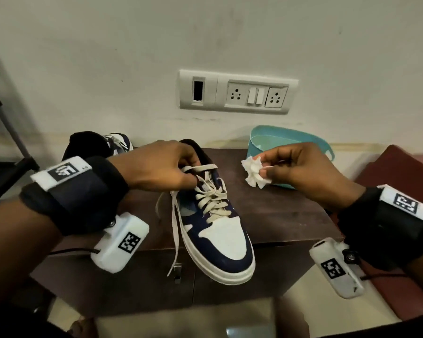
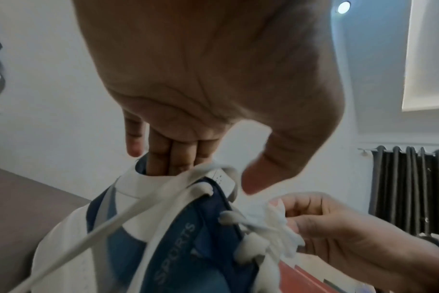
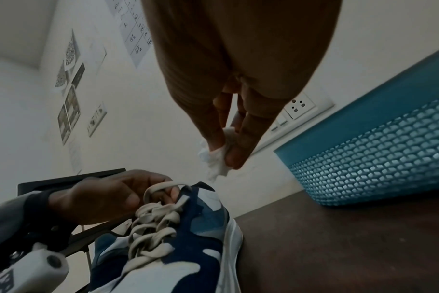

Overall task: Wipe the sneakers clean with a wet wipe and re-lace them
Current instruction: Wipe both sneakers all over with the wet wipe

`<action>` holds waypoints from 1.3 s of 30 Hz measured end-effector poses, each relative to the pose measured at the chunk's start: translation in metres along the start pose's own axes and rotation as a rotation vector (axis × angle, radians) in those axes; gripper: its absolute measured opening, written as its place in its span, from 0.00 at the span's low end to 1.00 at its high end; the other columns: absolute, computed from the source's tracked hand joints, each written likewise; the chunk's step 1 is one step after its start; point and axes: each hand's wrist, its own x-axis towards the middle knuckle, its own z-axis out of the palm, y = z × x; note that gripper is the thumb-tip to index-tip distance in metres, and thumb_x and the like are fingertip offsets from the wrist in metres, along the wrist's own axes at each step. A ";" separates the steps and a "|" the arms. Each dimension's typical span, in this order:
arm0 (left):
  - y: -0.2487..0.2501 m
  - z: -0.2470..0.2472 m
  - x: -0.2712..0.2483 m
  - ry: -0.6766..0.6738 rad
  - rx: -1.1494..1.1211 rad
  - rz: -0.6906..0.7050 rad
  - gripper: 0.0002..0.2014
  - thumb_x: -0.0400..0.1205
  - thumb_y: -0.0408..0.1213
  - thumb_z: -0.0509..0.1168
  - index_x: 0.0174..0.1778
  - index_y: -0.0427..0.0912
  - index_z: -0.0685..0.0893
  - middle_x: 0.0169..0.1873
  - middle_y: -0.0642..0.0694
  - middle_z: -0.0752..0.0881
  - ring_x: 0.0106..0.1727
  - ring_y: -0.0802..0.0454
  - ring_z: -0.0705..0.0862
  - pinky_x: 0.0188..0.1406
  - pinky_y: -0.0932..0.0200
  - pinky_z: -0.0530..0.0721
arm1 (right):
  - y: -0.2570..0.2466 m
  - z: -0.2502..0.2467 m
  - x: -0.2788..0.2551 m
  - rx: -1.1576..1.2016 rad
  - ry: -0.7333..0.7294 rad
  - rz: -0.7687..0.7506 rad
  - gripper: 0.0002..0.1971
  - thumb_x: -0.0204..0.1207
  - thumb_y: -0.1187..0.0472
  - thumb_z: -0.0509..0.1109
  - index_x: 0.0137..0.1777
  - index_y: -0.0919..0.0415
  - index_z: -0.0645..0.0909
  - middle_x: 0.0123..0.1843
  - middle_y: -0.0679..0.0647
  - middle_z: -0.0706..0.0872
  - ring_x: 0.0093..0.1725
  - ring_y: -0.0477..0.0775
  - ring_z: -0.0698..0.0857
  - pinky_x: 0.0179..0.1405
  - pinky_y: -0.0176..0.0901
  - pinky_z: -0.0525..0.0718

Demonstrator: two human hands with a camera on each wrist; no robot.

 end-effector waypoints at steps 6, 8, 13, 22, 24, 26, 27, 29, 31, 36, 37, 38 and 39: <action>0.017 0.011 0.032 0.016 0.168 -0.128 0.37 0.82 0.74 0.49 0.33 0.44 0.85 0.31 0.49 0.86 0.38 0.51 0.84 0.52 0.50 0.80 | 0.004 0.003 0.009 -0.136 -0.027 -0.011 0.12 0.73 0.72 0.81 0.47 0.52 0.92 0.32 0.37 0.91 0.31 0.31 0.84 0.35 0.20 0.77; 0.024 0.021 0.044 -0.005 0.243 -0.122 0.34 0.83 0.71 0.51 0.28 0.44 0.79 0.28 0.50 0.82 0.34 0.52 0.80 0.48 0.51 0.77 | 0.002 0.003 0.013 -0.159 -0.033 0.000 0.13 0.73 0.71 0.81 0.46 0.50 0.92 0.31 0.36 0.90 0.29 0.32 0.82 0.33 0.20 0.76; 0.018 0.027 0.057 -0.090 -0.091 -0.165 0.21 0.84 0.56 0.67 0.33 0.43 0.88 0.33 0.48 0.90 0.37 0.51 0.88 0.41 0.54 0.85 | -0.003 0.001 0.016 -0.107 0.003 0.000 0.12 0.72 0.69 0.82 0.48 0.51 0.93 0.41 0.48 0.94 0.38 0.38 0.87 0.42 0.26 0.85; 0.009 0.017 0.042 -0.118 -0.545 -0.230 0.20 0.89 0.45 0.63 0.40 0.39 0.94 0.42 0.40 0.94 0.41 0.47 0.91 0.57 0.50 0.85 | 0.003 0.022 0.007 0.026 0.003 -0.085 0.11 0.75 0.73 0.79 0.53 0.59 0.91 0.29 0.34 0.88 0.28 0.33 0.83 0.31 0.21 0.77; 0.009 0.017 0.041 -0.113 -0.583 -0.232 0.20 0.89 0.44 0.62 0.40 0.38 0.94 0.41 0.39 0.94 0.40 0.47 0.90 0.55 0.50 0.85 | 0.001 0.031 0.008 0.006 0.048 -0.147 0.12 0.74 0.71 0.80 0.51 0.53 0.92 0.38 0.38 0.91 0.34 0.35 0.86 0.39 0.24 0.81; 0.012 0.020 0.043 -0.086 -0.564 -0.246 0.19 0.89 0.43 0.62 0.39 0.37 0.91 0.35 0.43 0.93 0.34 0.53 0.89 0.46 0.58 0.85 | 0.000 0.041 0.009 0.039 0.068 -0.176 0.12 0.74 0.71 0.81 0.49 0.52 0.92 0.46 0.44 0.93 0.43 0.37 0.90 0.48 0.31 0.87; 0.013 0.021 0.044 -0.066 -0.537 -0.248 0.19 0.89 0.42 0.62 0.36 0.38 0.89 0.30 0.49 0.91 0.30 0.58 0.86 0.38 0.64 0.82 | 0.001 0.047 0.008 0.054 0.059 -0.178 0.11 0.73 0.70 0.81 0.50 0.53 0.93 0.48 0.45 0.93 0.46 0.40 0.91 0.52 0.35 0.89; 0.016 0.022 0.044 -0.027 -0.464 -0.237 0.20 0.89 0.39 0.62 0.29 0.41 0.81 0.18 0.56 0.81 0.19 0.64 0.76 0.24 0.71 0.73 | 0.002 0.060 0.003 0.035 0.034 -0.186 0.10 0.73 0.66 0.82 0.52 0.54 0.93 0.49 0.45 0.93 0.49 0.42 0.91 0.56 0.42 0.90; 0.014 0.025 0.045 -0.013 -0.442 -0.223 0.24 0.89 0.40 0.63 0.24 0.44 0.74 0.14 0.57 0.73 0.16 0.63 0.69 0.21 0.68 0.69 | 0.005 0.069 -0.006 -0.039 0.021 -0.227 0.08 0.73 0.65 0.82 0.51 0.54 0.94 0.48 0.42 0.92 0.50 0.41 0.90 0.56 0.41 0.89; 0.014 0.024 0.044 -0.061 -0.487 -0.207 0.25 0.88 0.39 0.64 0.22 0.42 0.88 0.22 0.46 0.86 0.24 0.58 0.82 0.31 0.57 0.82 | 0.005 0.072 -0.011 -0.243 0.075 -0.409 0.08 0.75 0.68 0.81 0.50 0.55 0.94 0.48 0.44 0.91 0.48 0.40 0.89 0.49 0.34 0.87; 0.016 0.022 0.044 -0.074 -0.490 -0.192 0.20 0.88 0.37 0.63 0.32 0.37 0.91 0.31 0.39 0.90 0.33 0.52 0.87 0.41 0.48 0.87 | 0.005 0.072 -0.002 -0.258 0.119 -0.410 0.08 0.75 0.68 0.80 0.49 0.55 0.94 0.48 0.45 0.90 0.47 0.41 0.89 0.48 0.36 0.88; 0.016 0.021 0.043 -0.091 -0.486 -0.181 0.17 0.88 0.34 0.62 0.39 0.33 0.91 0.37 0.36 0.91 0.37 0.45 0.88 0.45 0.48 0.87 | 0.005 0.072 0.008 -0.265 0.159 -0.404 0.08 0.76 0.69 0.79 0.48 0.55 0.94 0.47 0.45 0.90 0.46 0.41 0.88 0.47 0.39 0.88; 0.015 0.020 0.042 -0.102 -0.491 -0.181 0.16 0.89 0.32 0.60 0.41 0.33 0.90 0.37 0.37 0.91 0.37 0.45 0.89 0.43 0.53 0.88 | 0.004 0.073 0.016 -0.259 0.185 -0.395 0.09 0.76 0.70 0.78 0.48 0.55 0.94 0.47 0.45 0.90 0.45 0.41 0.88 0.47 0.40 0.88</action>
